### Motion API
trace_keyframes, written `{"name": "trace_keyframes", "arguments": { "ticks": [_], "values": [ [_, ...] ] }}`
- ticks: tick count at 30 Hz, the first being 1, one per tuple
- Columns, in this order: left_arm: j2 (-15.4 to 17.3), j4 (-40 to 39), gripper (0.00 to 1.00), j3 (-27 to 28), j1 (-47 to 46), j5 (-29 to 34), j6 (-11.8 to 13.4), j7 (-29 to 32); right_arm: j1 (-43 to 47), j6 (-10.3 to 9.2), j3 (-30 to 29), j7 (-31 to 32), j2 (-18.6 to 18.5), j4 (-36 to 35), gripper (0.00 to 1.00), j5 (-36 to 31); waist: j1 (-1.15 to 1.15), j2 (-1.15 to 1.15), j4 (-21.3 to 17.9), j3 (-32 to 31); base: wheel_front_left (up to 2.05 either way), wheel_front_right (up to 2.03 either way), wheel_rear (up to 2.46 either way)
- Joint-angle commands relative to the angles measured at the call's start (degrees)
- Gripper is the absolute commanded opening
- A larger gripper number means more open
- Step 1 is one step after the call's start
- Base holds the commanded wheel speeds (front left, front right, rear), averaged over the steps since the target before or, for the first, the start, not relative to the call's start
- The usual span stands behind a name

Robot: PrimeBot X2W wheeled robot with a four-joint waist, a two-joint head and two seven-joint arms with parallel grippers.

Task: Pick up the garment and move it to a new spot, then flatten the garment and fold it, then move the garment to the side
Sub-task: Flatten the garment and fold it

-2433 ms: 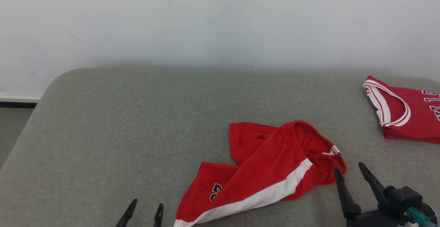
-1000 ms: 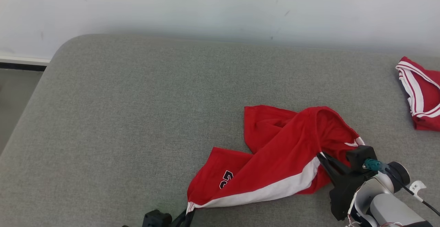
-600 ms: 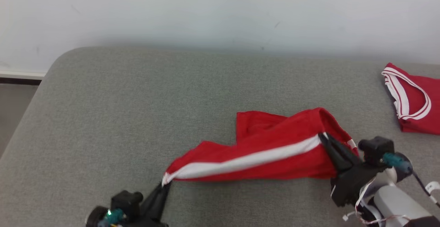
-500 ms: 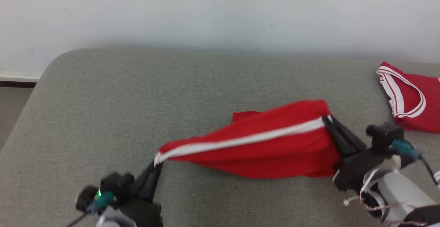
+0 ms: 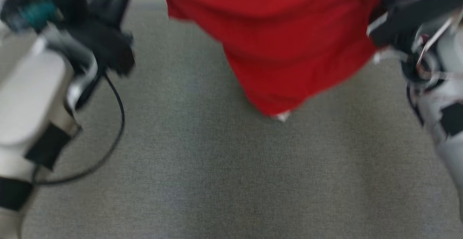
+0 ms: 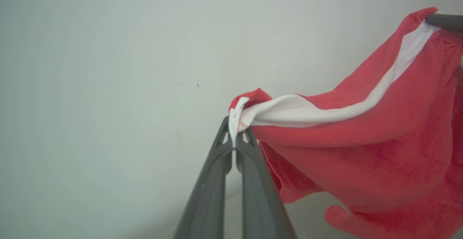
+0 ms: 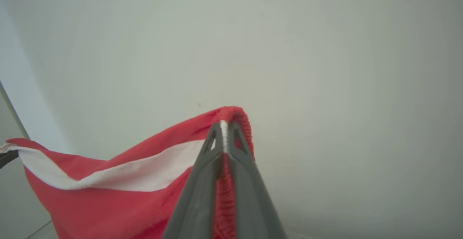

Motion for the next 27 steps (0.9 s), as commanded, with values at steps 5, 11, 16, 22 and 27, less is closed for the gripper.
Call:
{"name": "trace_keyframes", "arguments": {
  "ticks": [5,11,16,22,27],
  "values": [
    [1.7,4.9,0.00,-3.0,-18.4,-2.5,0.1,3.4,-18.4,-0.16,-2.3,2.3,2.4,5.5,0.00,0.4,-0.01,-0.01,-1.8,13.4,0.00,0.00,0.00],
    [2.1,9.7,0.00,-3.9,-30.8,-4.7,0.1,3.7,-31.1,-0.16,-3.5,1.8,3.4,11.8,0.00,0.2,-0.01,-0.01,-2.0,17.4,0.00,0.00,0.00],
    [1.8,13.8,0.00,-6.6,-40.0,-5.4,0.1,3.7,-38.8,-0.16,-2.1,0.3,3.3,16.8,0.00,-0.7,-0.01,-0.01,-2.3,20.6,0.00,0.00,0.00],
    [1.0,17.8,0.00,-9.6,-45.2,-6.7,0.1,1.7,-43.1,-0.16,1.2,-1.3,2.8,20.4,0.00,-0.5,-0.01,-0.01,-2.1,23.4,0.00,0.00,0.00],
    [0.7,20.8,0.00,-11.8,-44.1,-9.0,0.1,-0.8,-42.7,-0.16,3.8,-3.0,3.2,22.5,0.00,0.9,-0.01,-0.01,-2.2,24.4,0.00,0.00,0.00]
  ]
}}
